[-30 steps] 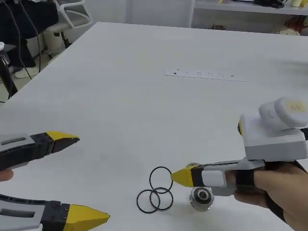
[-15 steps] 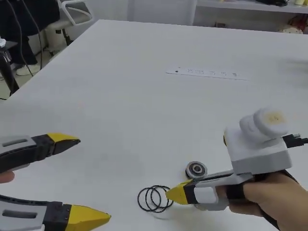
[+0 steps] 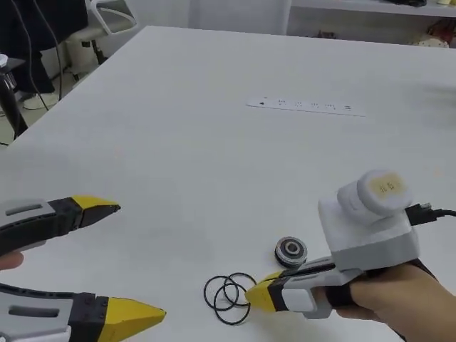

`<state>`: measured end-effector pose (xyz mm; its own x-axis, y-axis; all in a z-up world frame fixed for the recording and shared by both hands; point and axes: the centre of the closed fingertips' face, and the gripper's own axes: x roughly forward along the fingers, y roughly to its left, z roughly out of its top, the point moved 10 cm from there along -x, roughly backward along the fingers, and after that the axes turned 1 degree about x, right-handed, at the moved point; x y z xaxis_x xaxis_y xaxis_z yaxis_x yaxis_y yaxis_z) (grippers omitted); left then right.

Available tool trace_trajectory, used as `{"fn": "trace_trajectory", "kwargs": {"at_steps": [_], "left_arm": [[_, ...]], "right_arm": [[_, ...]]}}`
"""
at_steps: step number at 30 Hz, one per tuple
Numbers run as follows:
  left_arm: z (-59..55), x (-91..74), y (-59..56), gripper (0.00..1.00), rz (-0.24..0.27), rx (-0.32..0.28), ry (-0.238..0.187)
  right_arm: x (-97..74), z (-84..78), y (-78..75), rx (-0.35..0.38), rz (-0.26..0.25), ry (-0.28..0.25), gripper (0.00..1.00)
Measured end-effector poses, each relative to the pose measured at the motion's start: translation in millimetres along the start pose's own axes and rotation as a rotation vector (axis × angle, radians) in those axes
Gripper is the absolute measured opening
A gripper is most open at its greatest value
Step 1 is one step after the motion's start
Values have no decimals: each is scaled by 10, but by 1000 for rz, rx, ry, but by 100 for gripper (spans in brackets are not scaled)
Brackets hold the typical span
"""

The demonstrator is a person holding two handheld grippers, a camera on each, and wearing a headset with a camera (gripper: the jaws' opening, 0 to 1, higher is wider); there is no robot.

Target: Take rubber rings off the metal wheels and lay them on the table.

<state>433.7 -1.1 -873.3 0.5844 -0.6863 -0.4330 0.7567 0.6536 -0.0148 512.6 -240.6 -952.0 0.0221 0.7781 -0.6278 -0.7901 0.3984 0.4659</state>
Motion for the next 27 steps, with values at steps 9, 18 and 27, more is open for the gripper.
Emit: {"fn": "trace_trajectory", "kwargs": {"at_steps": [9,18,27], "left_arm": [[2,3,7,82,4,0,0],[2,4,11,81,4,1,1],[9,8,20,81,5,5,5]], "right_arm": [[5,31,-33,-40,-47,-24,0],[22,68,-53,-81,-78,-56,1],[4,83,-71,-73,-83,-69,4]]}}
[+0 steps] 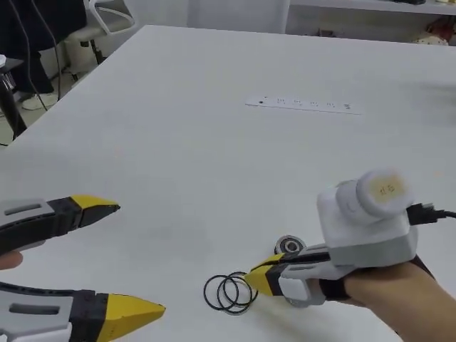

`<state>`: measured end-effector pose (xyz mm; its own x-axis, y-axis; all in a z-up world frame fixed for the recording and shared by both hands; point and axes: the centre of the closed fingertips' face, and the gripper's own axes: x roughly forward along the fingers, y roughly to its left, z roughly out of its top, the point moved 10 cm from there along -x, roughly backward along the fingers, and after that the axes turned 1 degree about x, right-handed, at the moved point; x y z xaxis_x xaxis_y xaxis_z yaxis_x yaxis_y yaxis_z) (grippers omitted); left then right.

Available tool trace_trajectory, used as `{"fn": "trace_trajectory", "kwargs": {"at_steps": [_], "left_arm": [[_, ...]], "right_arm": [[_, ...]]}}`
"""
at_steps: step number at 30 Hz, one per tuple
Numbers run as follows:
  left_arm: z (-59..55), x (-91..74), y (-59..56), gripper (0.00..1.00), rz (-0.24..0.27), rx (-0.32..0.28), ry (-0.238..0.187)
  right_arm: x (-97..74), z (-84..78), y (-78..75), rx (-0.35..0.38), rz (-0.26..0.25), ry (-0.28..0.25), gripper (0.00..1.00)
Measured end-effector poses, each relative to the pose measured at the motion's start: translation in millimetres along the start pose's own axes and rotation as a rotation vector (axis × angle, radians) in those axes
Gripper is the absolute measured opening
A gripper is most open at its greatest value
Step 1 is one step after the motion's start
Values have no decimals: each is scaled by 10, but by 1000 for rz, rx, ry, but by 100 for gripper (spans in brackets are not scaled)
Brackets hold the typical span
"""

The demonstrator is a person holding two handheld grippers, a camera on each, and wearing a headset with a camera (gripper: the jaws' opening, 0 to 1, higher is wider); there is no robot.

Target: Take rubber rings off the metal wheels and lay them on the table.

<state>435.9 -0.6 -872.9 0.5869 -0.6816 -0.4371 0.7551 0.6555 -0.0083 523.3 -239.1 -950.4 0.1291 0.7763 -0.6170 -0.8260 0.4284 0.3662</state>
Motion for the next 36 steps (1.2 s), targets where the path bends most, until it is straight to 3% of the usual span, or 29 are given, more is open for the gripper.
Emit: {"fn": "trace_trajectory", "kwargs": {"at_steps": [5,17,24,30,36], "left_arm": [[-2,-1,1,81,0,-3,0],[6,-13,21,81,5,1,8],[60,7,38,80,-5,24,14],[214,50,84,80,-16,63,-7],[398,108,146,80,-34,114,-29]], "right_arm": [[-50,51,-13,0,-4,-26,5],[-330,314,-112,89,11,-235,14],[-466,352,-209,103,-28,-296,19],[-557,339,-330,130,-82,-321,20],[-608,303,-414,148,-126,-314,20]]}}
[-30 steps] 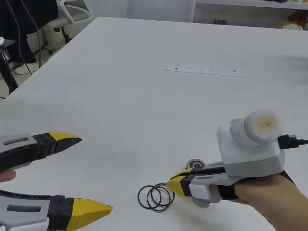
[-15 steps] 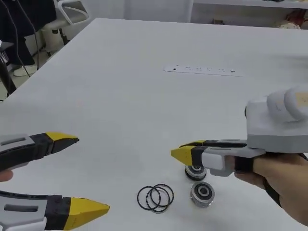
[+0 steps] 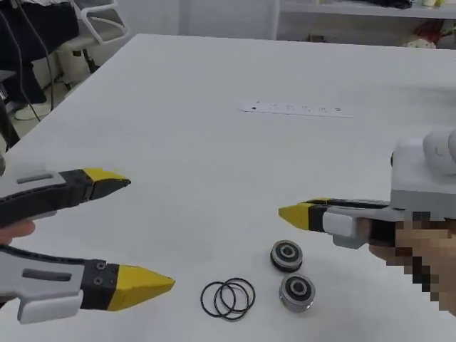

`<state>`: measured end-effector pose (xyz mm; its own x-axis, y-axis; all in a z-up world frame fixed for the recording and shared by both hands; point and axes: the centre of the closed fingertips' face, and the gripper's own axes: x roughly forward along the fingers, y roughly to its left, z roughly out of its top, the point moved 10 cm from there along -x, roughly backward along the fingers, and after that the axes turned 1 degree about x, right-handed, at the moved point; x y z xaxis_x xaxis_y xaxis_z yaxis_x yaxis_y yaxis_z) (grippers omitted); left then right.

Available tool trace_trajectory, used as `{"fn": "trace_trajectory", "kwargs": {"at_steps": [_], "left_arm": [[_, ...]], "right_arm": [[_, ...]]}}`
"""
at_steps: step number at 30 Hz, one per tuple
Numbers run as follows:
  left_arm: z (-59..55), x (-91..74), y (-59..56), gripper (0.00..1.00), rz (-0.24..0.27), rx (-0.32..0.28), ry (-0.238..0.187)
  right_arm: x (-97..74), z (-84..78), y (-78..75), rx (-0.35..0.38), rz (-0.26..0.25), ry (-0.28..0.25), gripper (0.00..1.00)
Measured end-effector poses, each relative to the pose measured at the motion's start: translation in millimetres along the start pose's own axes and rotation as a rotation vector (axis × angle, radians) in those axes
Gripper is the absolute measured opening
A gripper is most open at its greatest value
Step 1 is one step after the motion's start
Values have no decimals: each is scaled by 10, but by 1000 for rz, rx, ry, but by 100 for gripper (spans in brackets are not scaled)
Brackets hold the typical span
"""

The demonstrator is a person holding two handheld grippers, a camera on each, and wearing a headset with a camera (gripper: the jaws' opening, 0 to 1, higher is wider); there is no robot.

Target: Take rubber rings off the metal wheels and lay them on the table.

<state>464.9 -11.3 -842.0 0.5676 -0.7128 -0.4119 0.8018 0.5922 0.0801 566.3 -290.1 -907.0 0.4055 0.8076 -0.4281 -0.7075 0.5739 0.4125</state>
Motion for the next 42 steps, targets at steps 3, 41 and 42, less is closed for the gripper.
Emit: {"fn": "trace_trajectory", "kwargs": {"at_steps": [3,41,42], "left_arm": [[102,40,40,80,-8,31,-11],[369,1627,87,49,-147,65,-148],[312,1653,81,47,-158,98,-84]], "right_arm": [[-13,-26,-54,-14,-28,26,20],[-2,-433,-318,-221,-46,329,22],[11,-439,-303,-228,-40,335,22]]}}
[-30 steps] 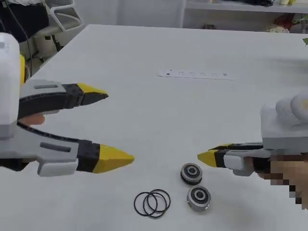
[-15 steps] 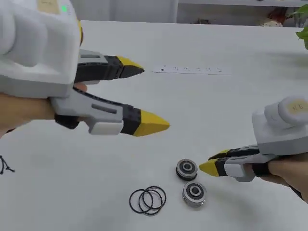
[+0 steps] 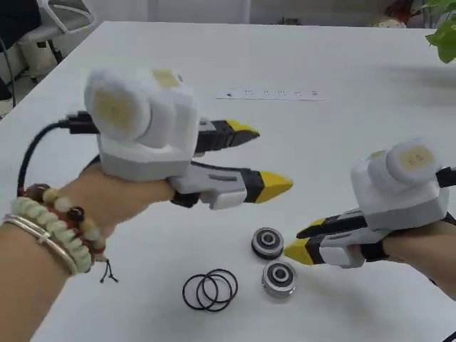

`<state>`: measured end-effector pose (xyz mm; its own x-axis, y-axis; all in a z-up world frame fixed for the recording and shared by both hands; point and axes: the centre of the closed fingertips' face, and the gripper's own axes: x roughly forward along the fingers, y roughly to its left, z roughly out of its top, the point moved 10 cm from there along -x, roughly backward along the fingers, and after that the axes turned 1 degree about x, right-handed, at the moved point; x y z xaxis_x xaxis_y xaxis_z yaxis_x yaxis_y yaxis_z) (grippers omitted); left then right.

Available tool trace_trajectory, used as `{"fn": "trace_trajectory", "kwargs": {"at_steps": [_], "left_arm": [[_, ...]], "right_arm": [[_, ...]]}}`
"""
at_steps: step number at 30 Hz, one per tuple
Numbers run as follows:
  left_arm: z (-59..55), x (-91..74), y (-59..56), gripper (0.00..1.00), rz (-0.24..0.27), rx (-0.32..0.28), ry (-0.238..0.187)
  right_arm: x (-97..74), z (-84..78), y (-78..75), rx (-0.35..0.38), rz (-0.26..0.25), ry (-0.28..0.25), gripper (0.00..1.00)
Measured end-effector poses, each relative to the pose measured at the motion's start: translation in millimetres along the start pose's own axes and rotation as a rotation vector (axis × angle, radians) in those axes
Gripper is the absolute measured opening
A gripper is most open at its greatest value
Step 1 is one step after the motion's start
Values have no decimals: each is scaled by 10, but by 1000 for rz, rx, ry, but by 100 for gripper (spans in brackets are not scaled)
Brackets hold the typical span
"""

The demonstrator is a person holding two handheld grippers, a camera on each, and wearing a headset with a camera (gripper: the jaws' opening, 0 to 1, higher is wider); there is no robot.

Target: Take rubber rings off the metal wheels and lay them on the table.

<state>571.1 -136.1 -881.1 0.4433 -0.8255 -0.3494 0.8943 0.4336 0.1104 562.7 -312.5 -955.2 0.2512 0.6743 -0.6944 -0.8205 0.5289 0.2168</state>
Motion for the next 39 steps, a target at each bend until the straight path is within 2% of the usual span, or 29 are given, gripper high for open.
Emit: {"fn": "trace_trajectory", "kwargs": {"at_steps": [1,2,4,5,6,10,14,20,22,27,31,32,33,35,36,39], "left_arm": [[-66,31,-15,44,-6,58,44],[-107,52,-26,43,5,70,56],[-177,118,-89,44,-29,29,73],[-207,148,-122,44,-53,29,86],[-225,170,-138,43,-49,37,88],[-340,242,-208,40,-85,49,140],[-440,290,-207,33,-53,51,162],[-499,310,-215,28,-54,20,170],[-524,320,-221,25,-55,17,178],[-603,335,-265,24,-72,9,209],[-614,337,-254,20,-62,-27,204],[-646,330,-260,18,-69,-41,221],[-636,326,-279,17,-72,-57,188],[-669,301,-302,15,-81,-40,204],[-667,317,-293,15,-75,-30,183],[-686,317,-275,15,-71,-53,171]], "right_arm": [[7,2,5,-5,3,2,22],[18,3,11,-11,6,4,23],[24,3,20,-15,6,11,23],[26,7,21,-23,6,13,22],[29,5,33,-26,6,15,21],[29,6,43,-27,8,13,20],[32,3,57,-25,12,14,20],[45,6,71,-38,20,17,20],[51,7,77,-42,22,13,21],[66,26,81,-38,31,-15,23],[78,34,88,-42,33,-25,24],[81,31,91,-44,34,-24,24],[85,29,91,-46,33,-23,24],[88,25,90,-54,31,-21,23],[90,23,92,-53,32,-21,23],[97,24,101,-61,32,-22,23]]}}
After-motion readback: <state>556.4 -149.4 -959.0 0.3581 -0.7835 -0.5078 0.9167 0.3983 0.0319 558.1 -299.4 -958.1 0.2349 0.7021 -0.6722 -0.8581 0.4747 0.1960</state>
